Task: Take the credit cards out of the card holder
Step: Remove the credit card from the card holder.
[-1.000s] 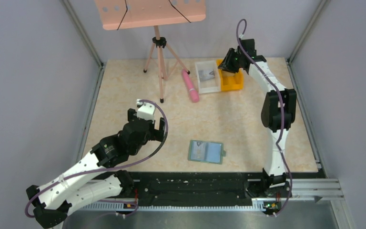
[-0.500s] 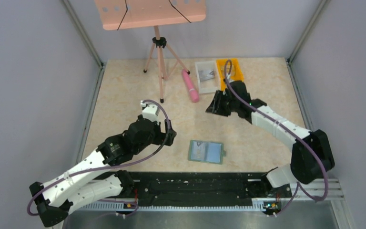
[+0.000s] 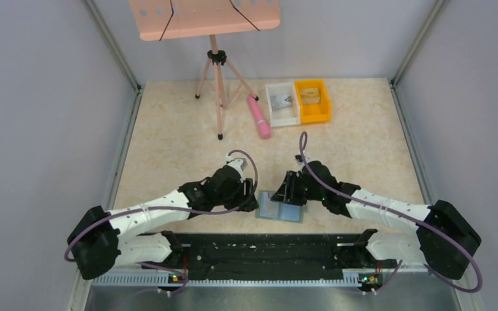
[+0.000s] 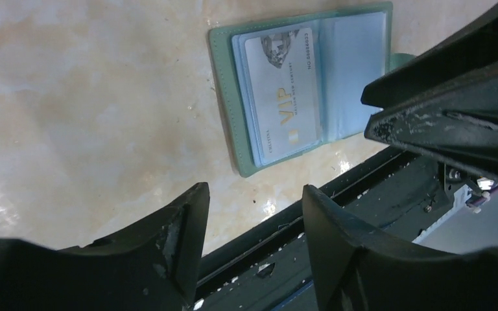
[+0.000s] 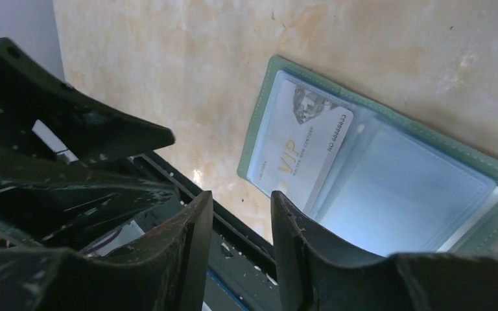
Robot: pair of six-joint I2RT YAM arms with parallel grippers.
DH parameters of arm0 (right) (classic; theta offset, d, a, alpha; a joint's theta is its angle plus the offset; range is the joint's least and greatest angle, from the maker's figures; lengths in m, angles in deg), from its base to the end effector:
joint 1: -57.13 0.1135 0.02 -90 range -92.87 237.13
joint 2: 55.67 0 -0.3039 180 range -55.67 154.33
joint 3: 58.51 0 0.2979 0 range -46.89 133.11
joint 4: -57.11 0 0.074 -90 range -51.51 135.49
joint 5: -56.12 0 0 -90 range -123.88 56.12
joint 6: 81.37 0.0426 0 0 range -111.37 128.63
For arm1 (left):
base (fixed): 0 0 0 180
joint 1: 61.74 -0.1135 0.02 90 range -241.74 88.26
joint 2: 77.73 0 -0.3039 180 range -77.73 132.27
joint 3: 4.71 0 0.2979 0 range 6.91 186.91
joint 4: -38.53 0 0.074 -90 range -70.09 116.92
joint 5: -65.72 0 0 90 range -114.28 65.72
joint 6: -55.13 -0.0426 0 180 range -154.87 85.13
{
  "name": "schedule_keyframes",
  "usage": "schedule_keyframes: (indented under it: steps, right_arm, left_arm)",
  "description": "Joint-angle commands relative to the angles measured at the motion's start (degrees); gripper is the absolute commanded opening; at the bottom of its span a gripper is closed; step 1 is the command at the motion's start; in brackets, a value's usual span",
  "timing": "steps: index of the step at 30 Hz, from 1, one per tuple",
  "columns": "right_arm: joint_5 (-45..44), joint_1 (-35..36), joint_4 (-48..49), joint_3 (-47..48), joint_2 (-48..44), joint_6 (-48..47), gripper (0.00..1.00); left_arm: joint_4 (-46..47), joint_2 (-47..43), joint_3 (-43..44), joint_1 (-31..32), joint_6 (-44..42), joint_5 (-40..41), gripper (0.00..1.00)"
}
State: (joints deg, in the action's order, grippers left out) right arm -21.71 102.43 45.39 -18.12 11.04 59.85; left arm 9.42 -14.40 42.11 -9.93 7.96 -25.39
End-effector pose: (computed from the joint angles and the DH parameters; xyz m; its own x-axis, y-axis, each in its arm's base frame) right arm 0.1750 0.1897 0.1893 -0.9042 0.1697 -0.3920 -0.1704 0.6982 0.6953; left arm 0.1544 -0.1976 0.2171 -0.8640 -0.0010 -0.5035 0.2820 0.8274 -0.4856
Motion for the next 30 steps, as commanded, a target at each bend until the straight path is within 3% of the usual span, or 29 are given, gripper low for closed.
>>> schedule_keyframes:
  steps: [1, 7, 10, 30]
  right_arm:
    - [-3.7, 2.0, 4.4, -1.9, -2.3, 2.7, 0.39]
    - [-8.4, 2.0, 4.4, -4.7, -3.3, 1.5, 0.39]
    - [-6.5, 2.1, 10.1, -7.0, -2.3, 1.8, 0.39]
    - [-4.7, -1.1, 12.9, -6.9, 7.6, -1.3, 0.37]
  left_arm:
    - [8.2, 4.9, 0.7, -0.1, 2.4, -4.6, 0.58]
    - [15.4, 9.2, -1.0, -0.1, 4.1, -5.4, 0.42]
    - [18.5, 11.4, -2.0, -0.2, 4.5, -5.9, 0.35]
    - [30.3, 17.7, -7.7, -0.2, 6.6, -8.8, 0.07]
